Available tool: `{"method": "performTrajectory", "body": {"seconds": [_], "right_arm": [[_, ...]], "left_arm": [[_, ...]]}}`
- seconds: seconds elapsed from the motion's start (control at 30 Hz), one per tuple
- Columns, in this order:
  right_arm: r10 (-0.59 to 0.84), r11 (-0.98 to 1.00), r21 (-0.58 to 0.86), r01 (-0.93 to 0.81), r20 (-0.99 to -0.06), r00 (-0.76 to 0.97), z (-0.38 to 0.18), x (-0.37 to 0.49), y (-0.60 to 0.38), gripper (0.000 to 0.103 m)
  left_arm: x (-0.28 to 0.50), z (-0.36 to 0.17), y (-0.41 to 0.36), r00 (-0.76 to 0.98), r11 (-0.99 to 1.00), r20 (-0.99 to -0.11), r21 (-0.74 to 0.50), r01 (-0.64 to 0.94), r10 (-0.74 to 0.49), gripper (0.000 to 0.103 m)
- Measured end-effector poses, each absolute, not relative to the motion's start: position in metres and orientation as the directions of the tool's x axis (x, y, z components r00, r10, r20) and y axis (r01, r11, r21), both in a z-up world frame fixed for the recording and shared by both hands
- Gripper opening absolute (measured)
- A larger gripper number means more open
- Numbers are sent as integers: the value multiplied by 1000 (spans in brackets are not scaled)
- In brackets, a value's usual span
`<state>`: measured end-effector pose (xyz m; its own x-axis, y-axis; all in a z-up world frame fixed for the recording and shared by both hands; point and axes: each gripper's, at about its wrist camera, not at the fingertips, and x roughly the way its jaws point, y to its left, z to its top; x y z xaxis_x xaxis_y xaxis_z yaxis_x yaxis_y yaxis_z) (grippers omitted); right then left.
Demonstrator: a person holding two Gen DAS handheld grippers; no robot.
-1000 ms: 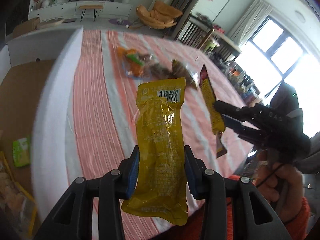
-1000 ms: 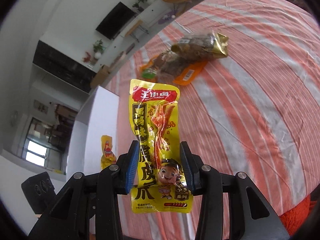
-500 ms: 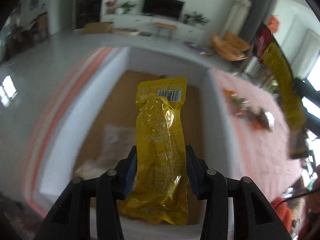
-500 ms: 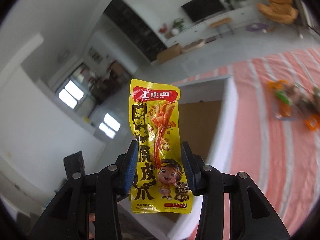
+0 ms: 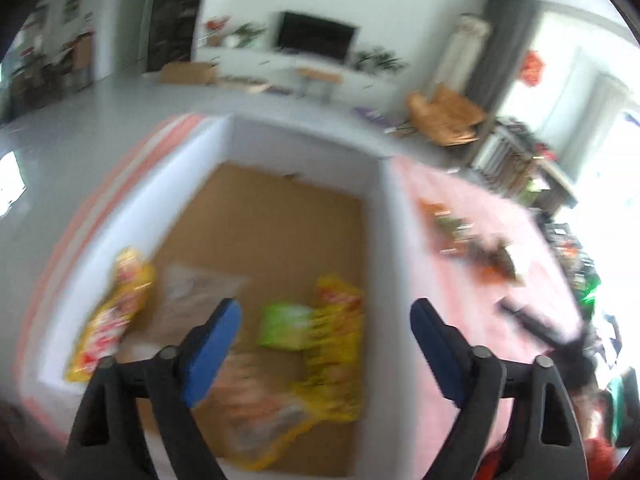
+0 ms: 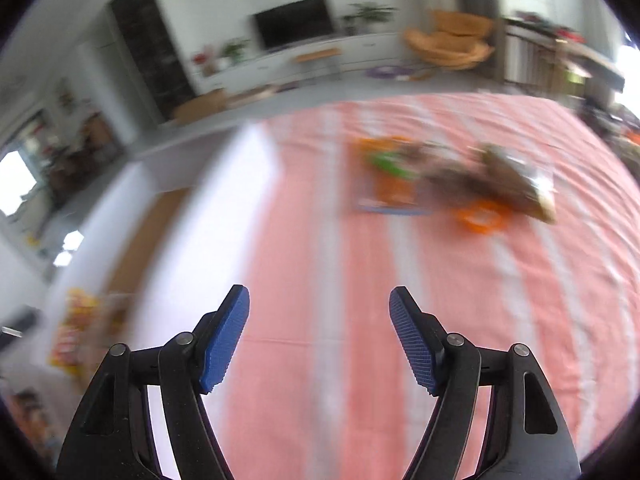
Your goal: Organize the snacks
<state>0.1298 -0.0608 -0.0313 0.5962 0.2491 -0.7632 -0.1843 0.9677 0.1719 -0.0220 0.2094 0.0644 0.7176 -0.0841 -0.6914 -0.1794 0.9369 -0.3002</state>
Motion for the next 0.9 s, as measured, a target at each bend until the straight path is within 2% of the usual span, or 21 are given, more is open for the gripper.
{"method": "performTrajectory", "body": {"seconds": [0.1, 0.23, 0.3, 0.43, 0.5, 0.6, 0.7, 0.77, 0.9], "right_arm": [[109, 993, 117, -24, -800, 590, -61, 132, -125, 76], [-45, 991, 39, 128, -800, 598, -72, 140, -184, 76], [-100, 984, 11, 177, -791, 604, -72, 137, -202, 76], [-171, 969, -20, 245, -769, 616, -79, 129, -233, 76], [-155, 959, 27, 283, -784, 601, -83, 126, -243, 76], [-173, 952, 29, 303, -767, 617, -79, 119, -250, 76], [-187, 949, 12, 315, -782, 594, -87, 124, -256, 76], [-202, 944, -3, 330, -795, 571, -92, 128, -258, 76], [-212, 942, -16, 336, -805, 555, -96, 129, -259, 78]], "left_arm": [[-11, 79, 161, 725, 937, -656, -346, -42, -210, 101], [14, 77, 69, 621, 918, -685, -364, 160, -380, 101], [33, 63, 28, 557, 901, -712, -381, 206, -428, 101], [73, 20, -18, 529, 932, -768, -313, 184, -362, 101], [98, -12, -34, 525, 957, -801, -252, 142, -289, 101], [121, -56, -48, 535, 981, -823, -155, 118, -194, 101], [139, -88, -50, 534, 989, -833, -111, 93, -144, 100], [136, -97, -50, 571, 994, -815, -59, 94, -103, 100], [136, -102, -49, 557, 992, -824, -52, 117, -109, 101]]}}
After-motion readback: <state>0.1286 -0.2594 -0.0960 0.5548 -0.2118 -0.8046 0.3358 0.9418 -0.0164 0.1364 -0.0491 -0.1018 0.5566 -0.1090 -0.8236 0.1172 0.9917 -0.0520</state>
